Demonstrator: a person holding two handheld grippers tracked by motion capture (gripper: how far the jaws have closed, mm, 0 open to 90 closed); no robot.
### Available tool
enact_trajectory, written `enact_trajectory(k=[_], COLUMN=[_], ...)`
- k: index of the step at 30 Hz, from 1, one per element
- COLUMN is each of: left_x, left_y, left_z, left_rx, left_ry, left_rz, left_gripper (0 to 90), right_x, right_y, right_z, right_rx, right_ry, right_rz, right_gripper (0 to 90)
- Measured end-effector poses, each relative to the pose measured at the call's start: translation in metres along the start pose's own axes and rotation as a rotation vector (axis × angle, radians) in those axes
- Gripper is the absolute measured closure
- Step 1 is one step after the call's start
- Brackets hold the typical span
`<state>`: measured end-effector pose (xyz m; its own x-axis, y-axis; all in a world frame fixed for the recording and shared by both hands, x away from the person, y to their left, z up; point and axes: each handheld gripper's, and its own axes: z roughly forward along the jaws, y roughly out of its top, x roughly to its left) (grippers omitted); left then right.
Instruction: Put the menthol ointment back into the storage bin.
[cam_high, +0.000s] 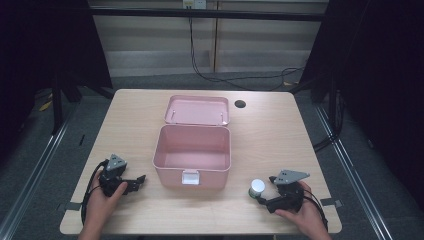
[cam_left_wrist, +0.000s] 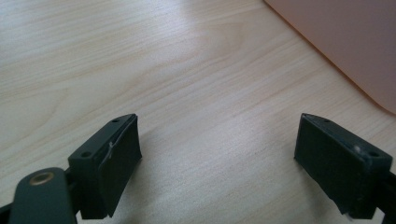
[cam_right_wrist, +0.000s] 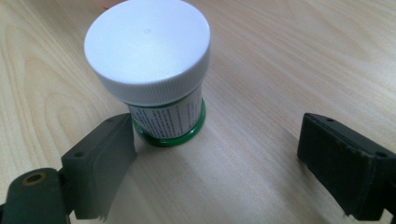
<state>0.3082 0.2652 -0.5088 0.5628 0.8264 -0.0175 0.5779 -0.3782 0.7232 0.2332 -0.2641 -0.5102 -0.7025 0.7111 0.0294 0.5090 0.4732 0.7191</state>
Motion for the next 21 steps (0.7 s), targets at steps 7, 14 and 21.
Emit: enact_trajectory(k=[7,14,21], left_x=[0.000,0.000,0.000], left_y=[0.000,0.000,0.000], left_z=[0.000,0.000,0.000], left_rx=[0.000,-0.001,-0.001], left_ry=[-0.001,-0.001,-0.001], left_rz=[0.000,0.000,0.000], left_gripper=[13.8,13.8,13.8], right_x=[0.001,0.003,0.006], right_y=[0.002,0.022,0.049], right_z=[0.000,-0.005,-0.011], right_rx=[0.016,0.223,0.436], right_ry=[-0.002,0.020,0.044], right_rz=[0.004,-0.018,-0.029], right_gripper=[11.7,19.7,22.0])
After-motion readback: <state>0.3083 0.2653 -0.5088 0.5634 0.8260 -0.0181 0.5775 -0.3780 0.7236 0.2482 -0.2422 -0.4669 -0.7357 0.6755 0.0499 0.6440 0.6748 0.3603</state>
